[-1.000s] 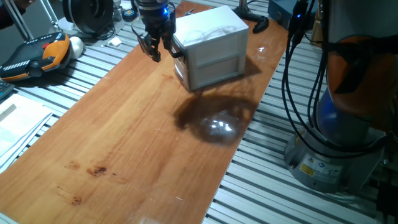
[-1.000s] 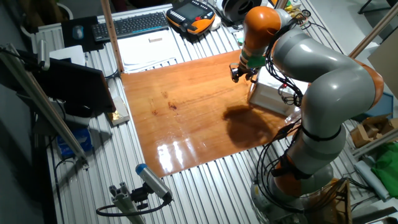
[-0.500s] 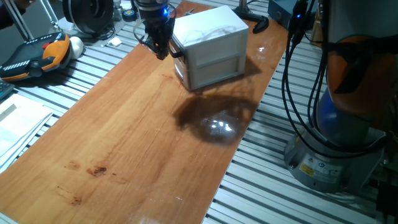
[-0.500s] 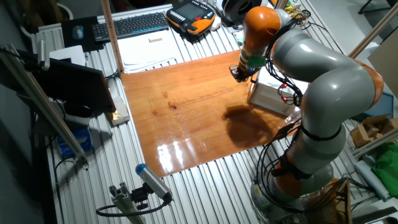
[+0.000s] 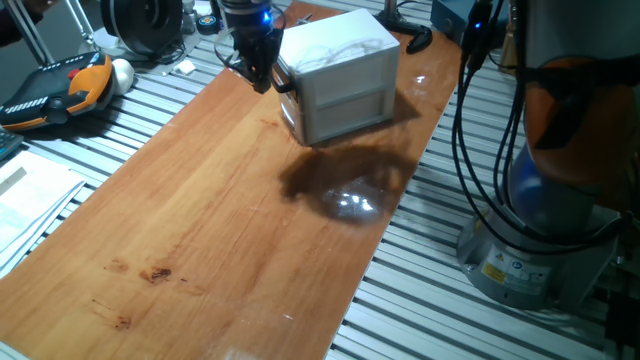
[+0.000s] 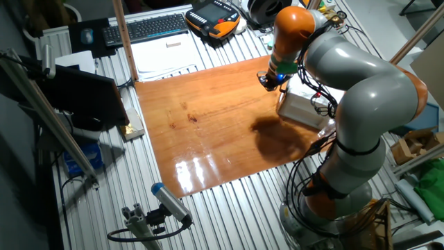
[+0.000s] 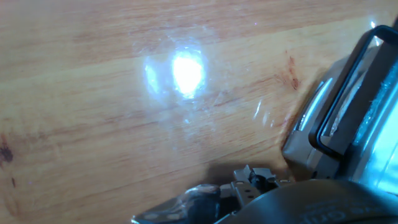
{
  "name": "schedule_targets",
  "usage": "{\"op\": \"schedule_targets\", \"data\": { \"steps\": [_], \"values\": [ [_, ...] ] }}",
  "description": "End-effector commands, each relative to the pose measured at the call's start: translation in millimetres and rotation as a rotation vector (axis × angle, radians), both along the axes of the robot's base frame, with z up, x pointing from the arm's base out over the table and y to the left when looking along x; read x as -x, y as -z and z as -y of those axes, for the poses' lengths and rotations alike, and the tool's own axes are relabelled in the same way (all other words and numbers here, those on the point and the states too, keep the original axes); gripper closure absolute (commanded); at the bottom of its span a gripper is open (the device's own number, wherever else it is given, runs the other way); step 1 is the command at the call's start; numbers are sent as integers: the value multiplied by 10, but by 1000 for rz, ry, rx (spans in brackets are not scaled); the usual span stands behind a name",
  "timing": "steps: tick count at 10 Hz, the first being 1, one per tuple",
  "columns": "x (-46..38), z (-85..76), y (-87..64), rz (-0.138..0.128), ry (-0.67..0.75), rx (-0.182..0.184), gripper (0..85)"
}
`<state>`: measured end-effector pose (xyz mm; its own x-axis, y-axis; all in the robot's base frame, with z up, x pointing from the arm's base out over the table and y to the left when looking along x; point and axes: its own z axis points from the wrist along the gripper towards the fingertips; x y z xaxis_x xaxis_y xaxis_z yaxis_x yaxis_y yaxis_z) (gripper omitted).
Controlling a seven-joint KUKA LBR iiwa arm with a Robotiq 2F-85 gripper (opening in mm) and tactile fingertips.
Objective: Grasp the handle and open the drawer
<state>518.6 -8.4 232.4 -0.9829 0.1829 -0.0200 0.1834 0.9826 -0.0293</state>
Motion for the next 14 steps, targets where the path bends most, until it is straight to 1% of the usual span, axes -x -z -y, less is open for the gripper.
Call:
{"op": "schedule_targets", "data": {
  "steps": [1,4,6,8,11,14],
  "values": [
    [-22,26,5,-1,50,7,843],
    [-97,135,21,-5,190,21,843],
    [-123,210,48,1,251,37,843],
    [-151,293,76,6,278,43,843],
    [-223,445,97,0,288,28,843],
    [-257,475,125,5,315,41,843]
  ]
}}
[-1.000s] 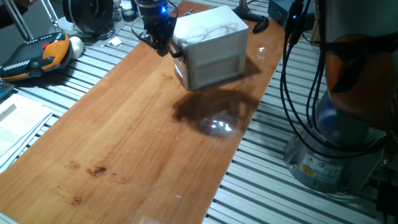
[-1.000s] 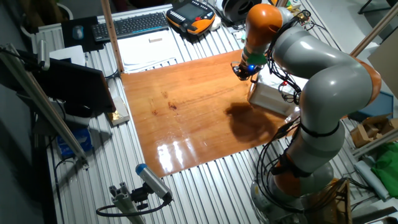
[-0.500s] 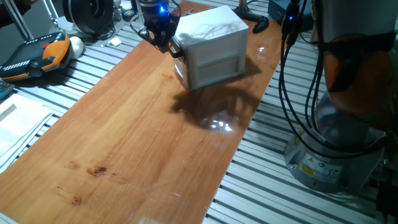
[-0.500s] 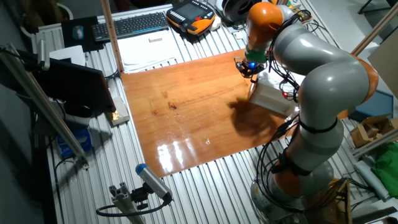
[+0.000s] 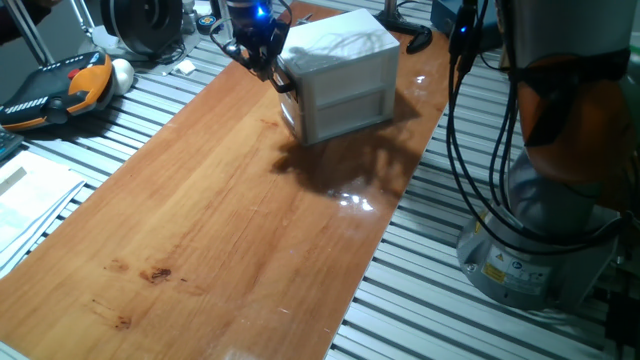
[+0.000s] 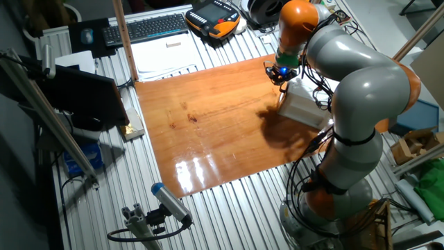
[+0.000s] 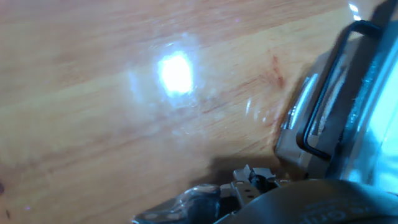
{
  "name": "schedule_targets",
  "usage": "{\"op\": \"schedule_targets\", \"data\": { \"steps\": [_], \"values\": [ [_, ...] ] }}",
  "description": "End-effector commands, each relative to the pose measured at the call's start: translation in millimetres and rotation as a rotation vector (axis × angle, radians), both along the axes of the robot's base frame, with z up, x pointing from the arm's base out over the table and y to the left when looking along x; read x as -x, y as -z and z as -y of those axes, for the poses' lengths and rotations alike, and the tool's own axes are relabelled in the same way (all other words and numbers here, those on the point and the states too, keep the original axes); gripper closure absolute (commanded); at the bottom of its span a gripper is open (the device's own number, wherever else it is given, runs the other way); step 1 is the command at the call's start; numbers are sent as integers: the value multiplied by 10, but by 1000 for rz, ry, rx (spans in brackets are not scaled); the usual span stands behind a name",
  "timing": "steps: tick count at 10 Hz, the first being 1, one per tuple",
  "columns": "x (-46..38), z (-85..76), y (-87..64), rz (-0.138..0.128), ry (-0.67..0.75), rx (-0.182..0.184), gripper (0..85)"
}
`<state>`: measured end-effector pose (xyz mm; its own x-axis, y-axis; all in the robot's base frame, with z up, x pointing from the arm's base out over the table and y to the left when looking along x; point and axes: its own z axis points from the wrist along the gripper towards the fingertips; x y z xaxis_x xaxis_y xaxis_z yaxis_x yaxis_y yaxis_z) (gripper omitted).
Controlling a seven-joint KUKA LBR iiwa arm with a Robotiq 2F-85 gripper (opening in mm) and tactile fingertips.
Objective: Grasp the handle and open the drawer
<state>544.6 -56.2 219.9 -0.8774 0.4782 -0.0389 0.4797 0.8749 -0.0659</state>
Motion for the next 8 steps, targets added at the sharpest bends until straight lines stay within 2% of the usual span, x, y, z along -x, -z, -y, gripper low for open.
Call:
{"op": "schedule_targets", "data": {
  "steps": [1,4,8],
  "values": [
    [-5,16,-1,0,5,0,843],
    [-13,74,-18,-4,12,-11,843],
    [-28,78,0,6,22,-11,843]
  ]
}}
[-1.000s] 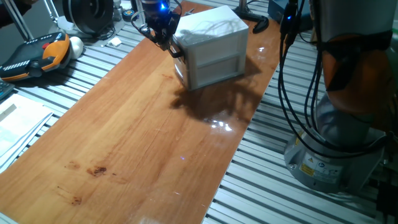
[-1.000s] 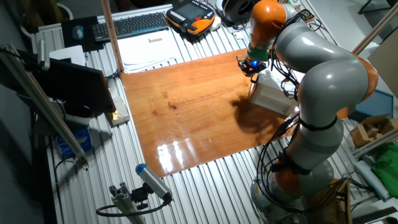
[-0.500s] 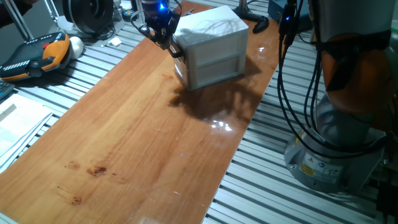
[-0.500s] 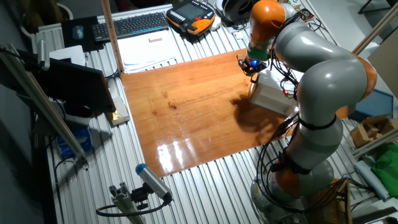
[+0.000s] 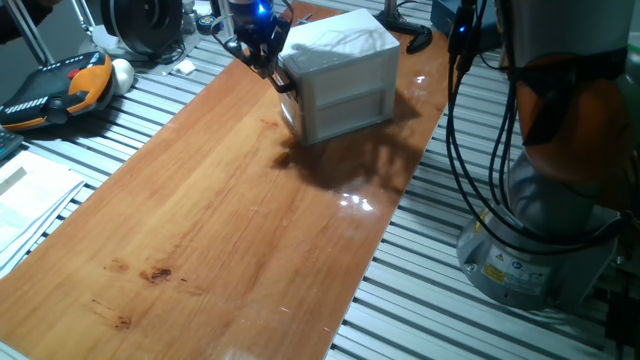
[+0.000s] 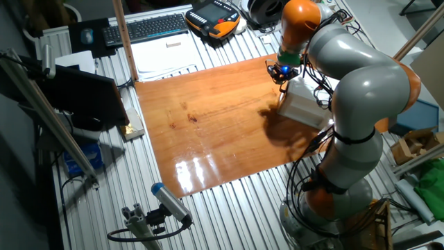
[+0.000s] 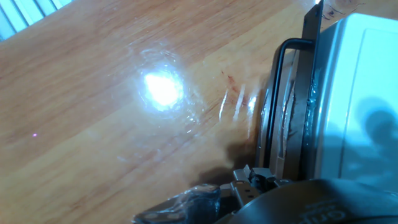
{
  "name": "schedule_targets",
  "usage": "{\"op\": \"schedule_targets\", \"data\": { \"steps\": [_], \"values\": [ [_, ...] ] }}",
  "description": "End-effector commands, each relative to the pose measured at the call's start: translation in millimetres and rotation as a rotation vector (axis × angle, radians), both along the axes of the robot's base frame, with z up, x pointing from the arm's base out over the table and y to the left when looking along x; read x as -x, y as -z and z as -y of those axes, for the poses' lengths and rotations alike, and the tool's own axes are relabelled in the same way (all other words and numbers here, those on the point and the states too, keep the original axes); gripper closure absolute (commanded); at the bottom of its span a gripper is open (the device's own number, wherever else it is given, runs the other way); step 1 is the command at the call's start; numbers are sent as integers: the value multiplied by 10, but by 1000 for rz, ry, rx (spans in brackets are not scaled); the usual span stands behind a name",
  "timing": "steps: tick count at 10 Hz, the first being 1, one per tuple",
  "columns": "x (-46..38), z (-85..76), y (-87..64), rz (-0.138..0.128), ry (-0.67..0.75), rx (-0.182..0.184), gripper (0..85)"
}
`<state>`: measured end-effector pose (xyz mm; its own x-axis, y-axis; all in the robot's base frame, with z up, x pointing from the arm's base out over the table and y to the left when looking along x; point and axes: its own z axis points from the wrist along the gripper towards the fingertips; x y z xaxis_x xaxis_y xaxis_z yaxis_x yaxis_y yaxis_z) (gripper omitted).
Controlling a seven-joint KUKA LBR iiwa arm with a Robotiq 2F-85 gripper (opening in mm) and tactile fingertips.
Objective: Grasp the handle and open the drawer
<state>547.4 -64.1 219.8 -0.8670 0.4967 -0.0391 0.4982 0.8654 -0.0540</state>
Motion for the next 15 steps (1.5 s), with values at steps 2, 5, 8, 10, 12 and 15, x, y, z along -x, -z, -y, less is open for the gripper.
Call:
{"op": "schedule_targets", "data": {
  "steps": [2,5,8,10,12,15],
  "values": [
    [-2,6,7,4,21,-1,843],
    [-44,-1,40,18,51,-3,843],
    [-65,41,75,16,59,-9,843],
    [-121,68,119,9,47,8,843],
    [-128,82,122,11,65,19,843],
    [-134,142,125,6,90,10,843]
  ]
}}
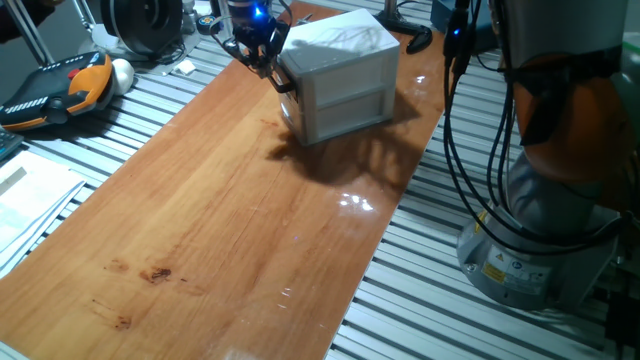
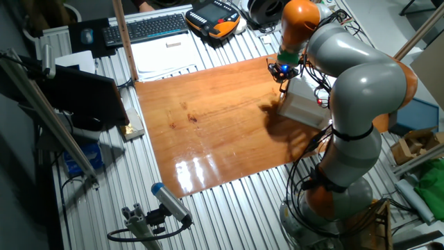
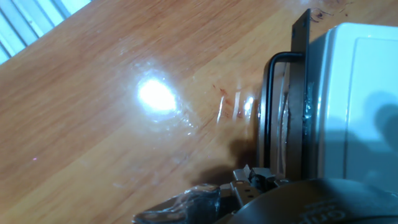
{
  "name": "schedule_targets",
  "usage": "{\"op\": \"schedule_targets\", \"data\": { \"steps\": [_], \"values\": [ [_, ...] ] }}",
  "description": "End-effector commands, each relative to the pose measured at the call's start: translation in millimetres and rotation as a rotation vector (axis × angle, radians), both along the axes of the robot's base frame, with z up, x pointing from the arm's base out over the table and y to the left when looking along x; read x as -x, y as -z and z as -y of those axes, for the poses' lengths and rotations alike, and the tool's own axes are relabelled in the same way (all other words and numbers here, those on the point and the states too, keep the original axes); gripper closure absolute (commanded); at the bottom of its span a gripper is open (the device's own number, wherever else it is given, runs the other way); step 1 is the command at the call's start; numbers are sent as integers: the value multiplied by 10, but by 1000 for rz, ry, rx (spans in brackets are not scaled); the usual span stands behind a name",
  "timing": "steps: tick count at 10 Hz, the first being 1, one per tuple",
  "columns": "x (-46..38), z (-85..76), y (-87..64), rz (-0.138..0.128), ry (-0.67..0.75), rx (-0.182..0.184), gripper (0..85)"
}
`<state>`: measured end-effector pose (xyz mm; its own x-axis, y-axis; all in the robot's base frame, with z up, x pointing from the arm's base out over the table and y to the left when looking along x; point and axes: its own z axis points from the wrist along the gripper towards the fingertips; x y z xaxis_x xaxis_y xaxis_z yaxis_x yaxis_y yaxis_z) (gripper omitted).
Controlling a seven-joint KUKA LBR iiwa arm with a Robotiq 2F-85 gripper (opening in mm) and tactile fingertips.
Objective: Grasp the handle and open the drawer
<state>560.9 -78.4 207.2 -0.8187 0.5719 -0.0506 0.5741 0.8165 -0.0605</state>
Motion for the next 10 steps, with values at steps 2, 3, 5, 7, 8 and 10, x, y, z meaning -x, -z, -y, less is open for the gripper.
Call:
{"op": "schedule_targets", "data": {
  "steps": [2,3,5,7,8,10],
  "values": [
    [-9,20,7,0,-3,9,843],
    [-11,41,10,-2,-6,4,843],
    [-1,52,6,-5,-6,-4,843],
    [2,51,-1,-7,-10,-7,843],
    [2,51,-1,-7,-12,-7,843],
    [2,51,-1,-9,-15,-14,843]
  ]
}}
